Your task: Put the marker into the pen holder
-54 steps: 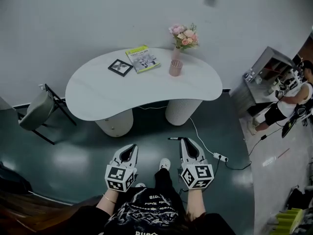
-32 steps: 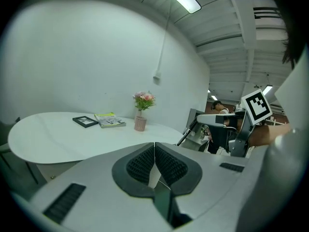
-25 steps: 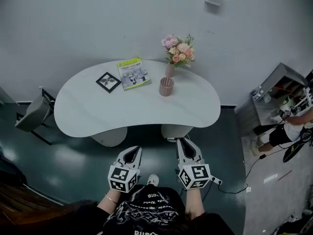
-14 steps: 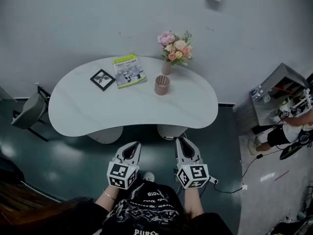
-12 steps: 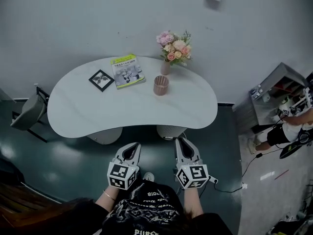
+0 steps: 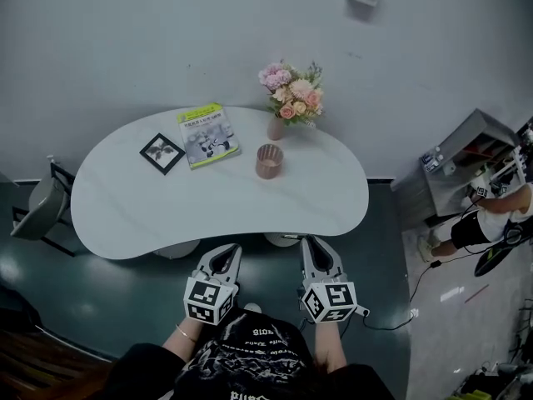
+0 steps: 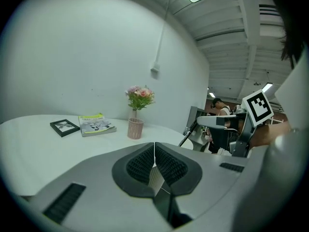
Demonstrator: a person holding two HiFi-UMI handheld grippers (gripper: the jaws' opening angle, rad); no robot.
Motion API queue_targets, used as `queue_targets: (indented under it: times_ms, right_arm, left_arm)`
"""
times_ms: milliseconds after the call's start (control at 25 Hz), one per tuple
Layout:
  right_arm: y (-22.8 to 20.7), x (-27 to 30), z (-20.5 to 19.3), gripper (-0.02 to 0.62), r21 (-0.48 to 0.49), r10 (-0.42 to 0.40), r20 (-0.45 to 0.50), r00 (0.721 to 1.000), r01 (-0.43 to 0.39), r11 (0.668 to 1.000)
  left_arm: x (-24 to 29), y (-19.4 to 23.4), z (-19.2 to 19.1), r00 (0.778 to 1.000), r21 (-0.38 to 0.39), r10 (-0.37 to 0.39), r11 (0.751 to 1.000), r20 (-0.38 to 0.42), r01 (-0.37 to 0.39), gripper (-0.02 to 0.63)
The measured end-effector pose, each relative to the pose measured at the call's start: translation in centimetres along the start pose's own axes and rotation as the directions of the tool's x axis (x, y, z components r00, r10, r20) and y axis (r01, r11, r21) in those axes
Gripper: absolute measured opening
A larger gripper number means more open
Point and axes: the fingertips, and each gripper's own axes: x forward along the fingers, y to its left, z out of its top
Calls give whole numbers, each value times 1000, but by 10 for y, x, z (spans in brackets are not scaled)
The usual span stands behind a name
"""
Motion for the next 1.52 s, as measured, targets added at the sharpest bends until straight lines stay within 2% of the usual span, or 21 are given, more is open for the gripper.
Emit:
queue_targets:
  times_ms: [360,760,920,1080,1240,1520]
  right_arm:
    - [-8,67,22,66,-21,-26,0,1000,26,999]
    - [-23,121,35,66,-49,-118,-21,993,117,992]
    - [-22,135,43,66,-37,-147,-7,989,147,989]
    - [-18,151,61,66,-36,-157,27,987,158,987]
    - [-14,163,87,66,0,-151,76,986,151,988]
    - [-11,182,110,66,33,-85,117,990,81,996]
  left_arm:
    - [52,57,35,1000,2,-21,1000,10,21,25]
    - [102,83,50,985,41,-165,985,-58,167,25]
    - [112,96,52,980,29,-191,981,-61,193,25]
    - [118,110,59,974,51,-219,974,-61,222,25]
    - [120,127,68,978,37,-201,979,-47,203,25]
    - [120,146,78,990,11,-137,990,-30,138,25]
